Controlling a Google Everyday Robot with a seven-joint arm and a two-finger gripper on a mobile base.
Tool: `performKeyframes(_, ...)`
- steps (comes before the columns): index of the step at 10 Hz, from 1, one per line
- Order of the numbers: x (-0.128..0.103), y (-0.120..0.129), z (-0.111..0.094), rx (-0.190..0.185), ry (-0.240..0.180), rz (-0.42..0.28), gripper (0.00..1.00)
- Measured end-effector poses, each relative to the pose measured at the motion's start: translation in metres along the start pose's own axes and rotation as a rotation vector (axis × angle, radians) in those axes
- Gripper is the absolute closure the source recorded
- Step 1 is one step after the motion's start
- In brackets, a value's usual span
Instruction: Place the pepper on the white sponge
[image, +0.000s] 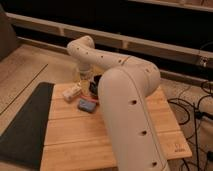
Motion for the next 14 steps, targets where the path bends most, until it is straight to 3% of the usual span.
performKeyframes(6,-0.014,0.000,0.064,-0.188,-0.007,-0.074,0.35)
performKeyframes(8,-0.023,0.002,0.069,-0.238,-0.015,-0.126,0.35)
performKeyframes(12,-0.025,0.004,0.068,-0.254,-0.012,-0.148,0.35)
performKeyframes(14,-0.021,0.007,0.081,-0.276,0.013,-0.143,0.35)
